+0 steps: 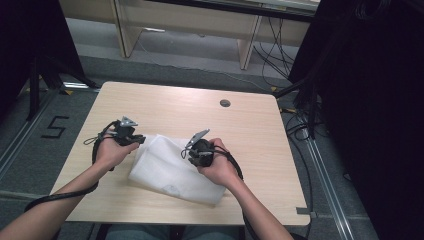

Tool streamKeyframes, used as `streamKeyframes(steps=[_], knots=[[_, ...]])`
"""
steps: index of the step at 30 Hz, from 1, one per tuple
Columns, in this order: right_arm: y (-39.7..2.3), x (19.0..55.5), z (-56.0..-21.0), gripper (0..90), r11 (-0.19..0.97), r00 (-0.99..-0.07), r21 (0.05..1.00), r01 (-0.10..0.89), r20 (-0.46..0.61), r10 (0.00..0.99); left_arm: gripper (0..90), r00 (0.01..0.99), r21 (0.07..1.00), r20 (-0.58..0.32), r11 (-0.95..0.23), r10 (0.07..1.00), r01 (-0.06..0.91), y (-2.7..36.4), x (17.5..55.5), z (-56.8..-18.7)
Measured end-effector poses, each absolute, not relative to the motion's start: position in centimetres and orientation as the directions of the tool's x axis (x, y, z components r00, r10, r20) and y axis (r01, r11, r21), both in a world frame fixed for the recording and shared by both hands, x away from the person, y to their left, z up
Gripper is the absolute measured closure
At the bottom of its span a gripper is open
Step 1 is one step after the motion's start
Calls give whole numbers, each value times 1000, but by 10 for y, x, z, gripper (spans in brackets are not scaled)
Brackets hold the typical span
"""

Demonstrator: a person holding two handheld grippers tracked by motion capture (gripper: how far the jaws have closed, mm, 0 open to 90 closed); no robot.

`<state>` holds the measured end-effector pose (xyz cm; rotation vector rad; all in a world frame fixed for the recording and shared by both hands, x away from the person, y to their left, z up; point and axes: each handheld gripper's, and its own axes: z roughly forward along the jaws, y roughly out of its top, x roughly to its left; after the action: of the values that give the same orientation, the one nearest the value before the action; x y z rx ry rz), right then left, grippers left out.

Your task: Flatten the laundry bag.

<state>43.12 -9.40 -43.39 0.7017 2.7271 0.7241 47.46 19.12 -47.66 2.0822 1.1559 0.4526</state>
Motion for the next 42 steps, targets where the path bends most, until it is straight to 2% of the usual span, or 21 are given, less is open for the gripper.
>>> streamKeyframes(steps=[6, 10, 13, 16, 18, 21, 22, 26, 33, 37, 42], knots=[[-95, 427, -427, 891, 757, -860, 529, 385, -92, 501, 835, 579, 695, -27, -401, 815, 597, 187, 485, -483], [-96, 423, -424, 891, 754, -860, 530, 388, -84, 503, 793, 631, 697, -7, -449, 775, 559, 184, 491, -490], [-97, 423, -422, 892, 751, -864, 544, 373, -91, 495, 810, 648, 686, -15, -464, 761, 560, 181, 493, -495], [-97, 422, -419, 891, 755, -866, 543, 367, -95, 490, 826, 659, 661, -69, -460, 749, 593, 180, 495, -499], [-97, 421, -418, 892, 748, -867, 546, 377, -76, 492, 847, 678, 646, -58, -491, 732, 585, 180, 496, -502], [-98, 421, -417, 892, 755, -878, 553, 352, -84, 472, 859, 677, 653, -64, -482, 734, 585, 180, 496, -505], [-98, 419, -415, 892, 746, -866, 548, 379, -74, 494, 862, 676, 652, -64, -482, 734, 585, 180, 496, -505], [-99, 419, -414, 892, 740, -866, 558, 375, -74, 495, 892, 680, 647, -55, -492, 731, 582, 179, 497, -504], [-100, 416, -415, 893, 732, -865, 566, 379, -64, 497, 895, 686, 649, -57, -495, 725, 577, 180, 497, -505], [-102, 411, -410, 893, 734, -879, 580, 352, -66, 473, 895, 671, 661, -90, -460, 736, 593, 186, 497, -507], [-103, 404, -404, 893, 728, -884, 591, 348, -51, 465, 895, 674, 652, -67, -479, 736, 588, 189, 499, -506]])
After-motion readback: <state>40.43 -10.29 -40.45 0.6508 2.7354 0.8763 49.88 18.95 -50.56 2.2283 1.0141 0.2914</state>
